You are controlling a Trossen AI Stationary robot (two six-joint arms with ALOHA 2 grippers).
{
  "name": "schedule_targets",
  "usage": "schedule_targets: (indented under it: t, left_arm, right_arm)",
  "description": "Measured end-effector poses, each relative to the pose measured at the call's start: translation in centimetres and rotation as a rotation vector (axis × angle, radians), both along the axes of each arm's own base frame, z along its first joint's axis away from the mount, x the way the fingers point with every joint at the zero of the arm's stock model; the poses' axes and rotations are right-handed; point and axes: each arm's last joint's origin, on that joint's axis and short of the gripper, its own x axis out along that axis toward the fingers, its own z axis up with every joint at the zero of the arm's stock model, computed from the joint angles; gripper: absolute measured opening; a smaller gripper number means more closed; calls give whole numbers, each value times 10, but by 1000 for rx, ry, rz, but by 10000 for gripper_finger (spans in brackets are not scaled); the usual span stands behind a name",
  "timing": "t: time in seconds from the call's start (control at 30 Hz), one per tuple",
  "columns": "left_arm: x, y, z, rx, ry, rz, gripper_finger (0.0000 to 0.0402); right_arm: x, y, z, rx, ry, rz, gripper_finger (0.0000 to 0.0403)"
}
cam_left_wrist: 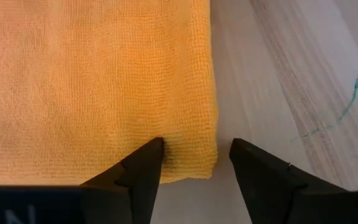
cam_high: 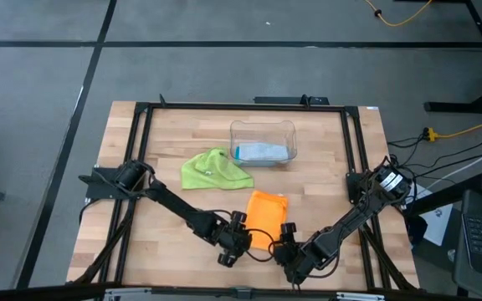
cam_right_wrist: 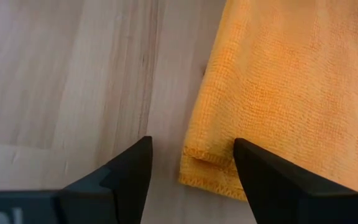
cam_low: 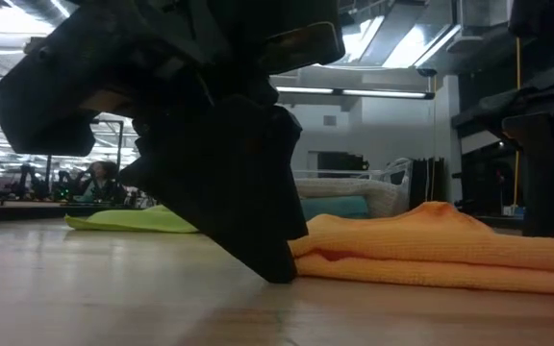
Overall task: Fold microfiber towels
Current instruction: Fold the yellow towel
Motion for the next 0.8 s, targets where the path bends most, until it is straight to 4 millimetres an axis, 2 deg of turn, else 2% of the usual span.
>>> schedule_targets:
  t: [0.4, 0.57, 0.8]
  left_arm:
    - [6, 15, -1, 5, 9, 40, 191]
    - [8, 20, -1, -23, 28, 39, 171]
    - [9, 22, -1, -1, 22, 56, 110]
  right_arm:
    - [1, -5, -1, 31, 10, -103, 220]
    - [4, -9, -2, 37, 12, -136, 181]
    - [6, -13, -2, 29, 15, -145, 106]
